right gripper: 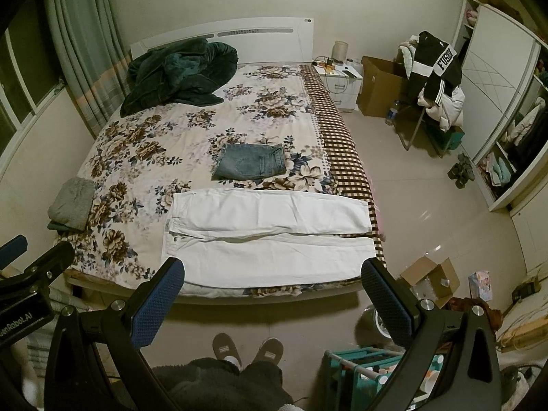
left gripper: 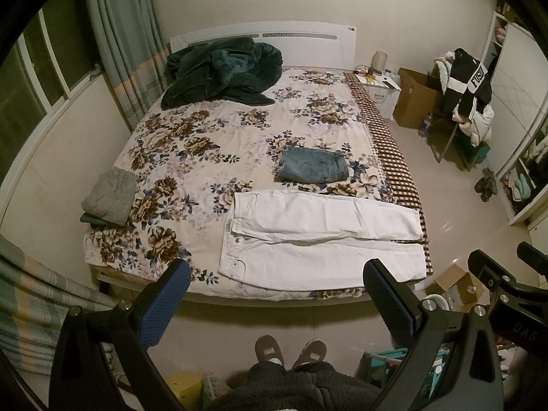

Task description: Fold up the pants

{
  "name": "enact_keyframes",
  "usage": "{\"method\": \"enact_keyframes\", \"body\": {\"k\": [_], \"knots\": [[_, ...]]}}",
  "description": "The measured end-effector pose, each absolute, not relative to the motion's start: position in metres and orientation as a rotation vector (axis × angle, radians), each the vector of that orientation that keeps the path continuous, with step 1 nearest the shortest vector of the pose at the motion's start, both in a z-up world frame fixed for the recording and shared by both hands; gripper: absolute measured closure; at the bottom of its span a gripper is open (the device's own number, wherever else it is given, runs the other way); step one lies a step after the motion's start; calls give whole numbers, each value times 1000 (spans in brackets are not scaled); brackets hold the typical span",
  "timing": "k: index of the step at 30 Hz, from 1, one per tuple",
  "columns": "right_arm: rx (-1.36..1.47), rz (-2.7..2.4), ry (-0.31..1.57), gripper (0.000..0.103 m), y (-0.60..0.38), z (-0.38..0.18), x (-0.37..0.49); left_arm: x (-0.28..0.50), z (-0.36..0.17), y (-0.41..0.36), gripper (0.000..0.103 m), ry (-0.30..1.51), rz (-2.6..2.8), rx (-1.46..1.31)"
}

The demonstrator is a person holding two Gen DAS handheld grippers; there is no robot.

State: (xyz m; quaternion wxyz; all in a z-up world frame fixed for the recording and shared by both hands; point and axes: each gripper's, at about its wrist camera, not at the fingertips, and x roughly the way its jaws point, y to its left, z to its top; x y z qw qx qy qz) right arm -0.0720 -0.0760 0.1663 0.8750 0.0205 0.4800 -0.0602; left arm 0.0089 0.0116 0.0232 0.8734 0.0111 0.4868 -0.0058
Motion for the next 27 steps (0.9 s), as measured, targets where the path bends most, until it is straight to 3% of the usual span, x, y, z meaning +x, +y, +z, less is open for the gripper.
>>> {"method": "enact_keyframes", "body": {"k": [9,16,27], "knots": [[44,-129,1014,0,-59,157,-66,7,21,10,0,1011,-10,24],[86,-176,1013,0,-48,133,-46,54,22,35,0,971,21,24],[151,-341,1067,0,-102,45,80,155,-63,41,0,1033,128,29]]}}
